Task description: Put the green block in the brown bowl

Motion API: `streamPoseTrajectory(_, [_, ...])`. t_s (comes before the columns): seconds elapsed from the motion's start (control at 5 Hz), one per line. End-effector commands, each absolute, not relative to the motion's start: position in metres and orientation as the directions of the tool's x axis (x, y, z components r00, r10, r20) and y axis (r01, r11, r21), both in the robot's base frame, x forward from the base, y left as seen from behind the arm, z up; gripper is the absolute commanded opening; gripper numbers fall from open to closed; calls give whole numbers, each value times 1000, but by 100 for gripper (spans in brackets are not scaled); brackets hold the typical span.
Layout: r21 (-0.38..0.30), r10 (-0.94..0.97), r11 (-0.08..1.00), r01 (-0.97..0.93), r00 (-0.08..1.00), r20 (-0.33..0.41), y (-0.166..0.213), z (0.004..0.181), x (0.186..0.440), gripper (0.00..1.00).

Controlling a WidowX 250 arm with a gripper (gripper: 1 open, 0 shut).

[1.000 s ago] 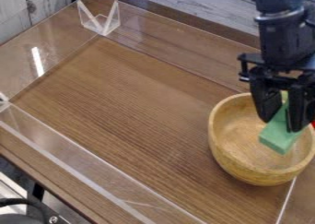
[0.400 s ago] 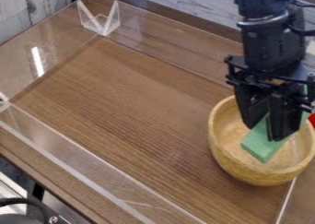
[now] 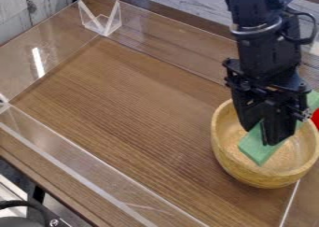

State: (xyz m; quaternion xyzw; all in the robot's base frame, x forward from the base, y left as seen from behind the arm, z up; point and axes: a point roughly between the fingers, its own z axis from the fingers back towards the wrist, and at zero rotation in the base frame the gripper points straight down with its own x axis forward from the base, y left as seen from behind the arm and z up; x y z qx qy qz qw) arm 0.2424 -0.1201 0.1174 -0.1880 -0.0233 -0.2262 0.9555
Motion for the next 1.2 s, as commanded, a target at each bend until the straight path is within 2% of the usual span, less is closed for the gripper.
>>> streamPoseTrajectory(0.0, [-331, -417, 825, 457, 889, 189, -114, 136, 245, 100])
streamPoseTrajectory(0.4, [-318, -393, 844, 433, 901, 184, -106, 146, 247, 100])
streamPoseTrajectory(0.8, [-260, -298, 898, 355, 925, 235, -71, 181, 261, 100])
streamPoseTrajectory(1.0, [-220, -261, 922, 318, 932, 253, -48, 187, 271, 100])
